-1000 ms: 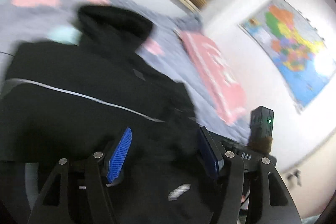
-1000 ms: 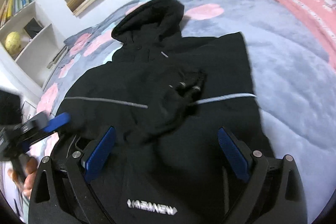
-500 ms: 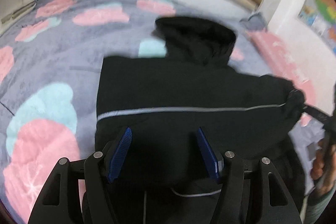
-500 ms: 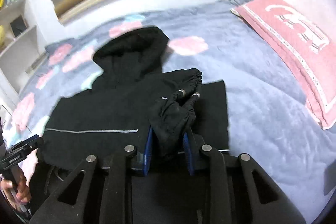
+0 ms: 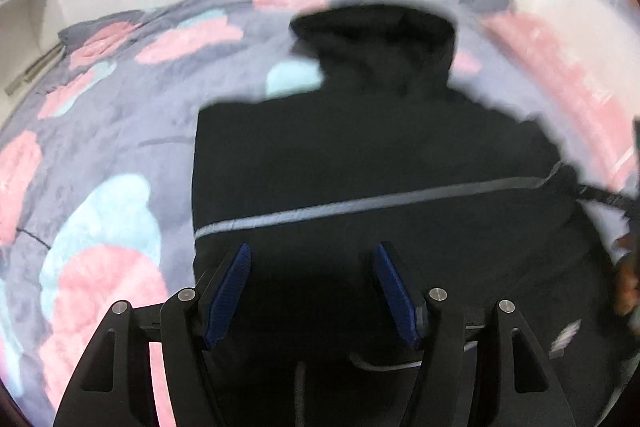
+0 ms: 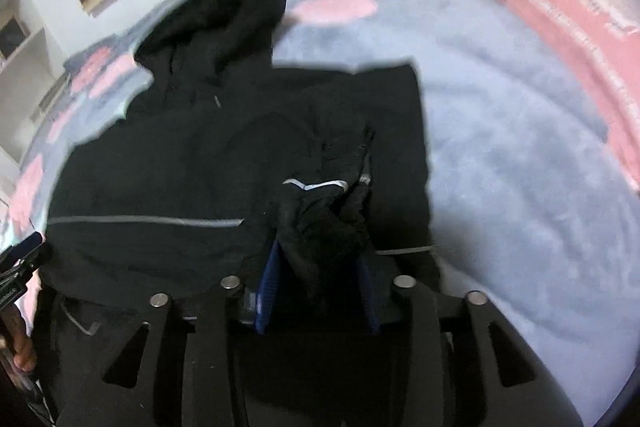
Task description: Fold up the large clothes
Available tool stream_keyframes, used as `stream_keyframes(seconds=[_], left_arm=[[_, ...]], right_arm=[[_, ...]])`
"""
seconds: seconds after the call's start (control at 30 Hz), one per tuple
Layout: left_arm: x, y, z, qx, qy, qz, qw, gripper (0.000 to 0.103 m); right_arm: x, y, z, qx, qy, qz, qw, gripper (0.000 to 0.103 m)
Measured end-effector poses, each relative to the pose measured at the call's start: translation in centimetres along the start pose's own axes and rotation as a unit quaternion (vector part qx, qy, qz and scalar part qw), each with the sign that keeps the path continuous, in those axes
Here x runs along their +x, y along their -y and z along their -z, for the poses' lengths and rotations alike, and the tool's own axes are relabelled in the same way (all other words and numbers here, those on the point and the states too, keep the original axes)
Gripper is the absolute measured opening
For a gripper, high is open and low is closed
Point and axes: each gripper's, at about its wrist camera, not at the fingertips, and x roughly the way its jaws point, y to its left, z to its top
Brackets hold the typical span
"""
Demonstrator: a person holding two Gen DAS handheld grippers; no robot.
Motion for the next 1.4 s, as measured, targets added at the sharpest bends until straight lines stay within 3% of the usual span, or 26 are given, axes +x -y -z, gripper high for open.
stream_keyframes(seconds=[0.07,0.13,0.2,0.3,0.43,0.5,0.67,0.77,0.83,0.9,0.97,1.07,1.17,1.27,1.4], left_arm=[[-1.7,-0.6,-1.0,-0.024,0.025,0.02,0.9992,0.066],[-2.4,-0.9,-2.1,-0.038,0.043,0.036,0.9977,0.066],[-2.0,-0.8,-2.5,-0.037,0.048,0.025,0.9979,0.066],[0.3,-1.4,-2.4,-0.051,0.035,0.0,0.9981,0.066],[4.5,-2.6,-0.4,-0.065,-0.008,-0.037,0.9972,0.066],[5.6,-3.0,0.3,-0.064,-0.023,-0.034,0.9971,0.066],[6.1,-3.0,0.1,-0.062,-0.042,-0.034,0.9966,0.066],[4.5,-3.2,-0.4,-0.062,-0.033,-0.009,0.9974,0.066],[2.8,-3.6,-1.6,-0.07,-0.015,0.025,0.9971,0.066],[1.2,-3.8,-3.8,-0.075,0.007,0.028,0.9968,0.066],[0.4,-4.0,-6.0,-0.077,0.024,0.035,0.9961,0.066],[0.5,-3.9,-9.7,-0.078,0.048,0.024,0.9955,0.067],[2.3,-4.0,-12.9,-0.1,0.057,0.033,0.9928,0.067],[4.5,-3.9,-14.9,-0.117,0.062,0.046,0.9901,0.066],[9.9,-4.5,-17.3,-0.136,0.044,0.044,0.9887,0.067]], right_arm=[[-2.7,-0.9,-0.9,-0.012,0.045,0.0,0.999,0.059],[-5.1,-2.4,-1.7,-0.036,0.08,-0.011,0.996,0.059],[-5.7,-4.0,-2.1,-0.06,0.084,-0.008,0.995,0.059],[-3.7,-5.4,-2.2,-0.082,0.064,0.017,0.994,0.059],[1.0,-4.2,-0.6,-0.076,0.004,0.056,0.996,0.059],[3.7,-3.8,0.4,-0.087,-0.044,0.071,0.993,0.06],[3.9,-4.1,0.6,-0.097,-0.043,0.081,0.991,0.062],[3.5,-3.8,0.0,-0.101,-0.052,0.066,0.991,0.065],[2.4,-4.0,-0.9,-0.099,-0.06,0.046,0.992,0.067],[1.1,-4.2,-2.4,-0.087,-0.055,0.024,0.994,0.067],[-0.7,-4.7,-4.5,-0.077,-0.027,-0.003,0.997,0.067],[-2.2,-6.2,-7.5,-0.092,0.018,-0.011,0.996,0.071],[-1.5,-7.5,-10.4,-0.1,0.048,-0.014,0.994,0.071],[0.6,-7.7,-13.2,-0.077,0.052,-0.043,0.995,0.071],[4.0,-6.9,-16.2,-0.043,0.061,-0.055,0.996,0.071]])
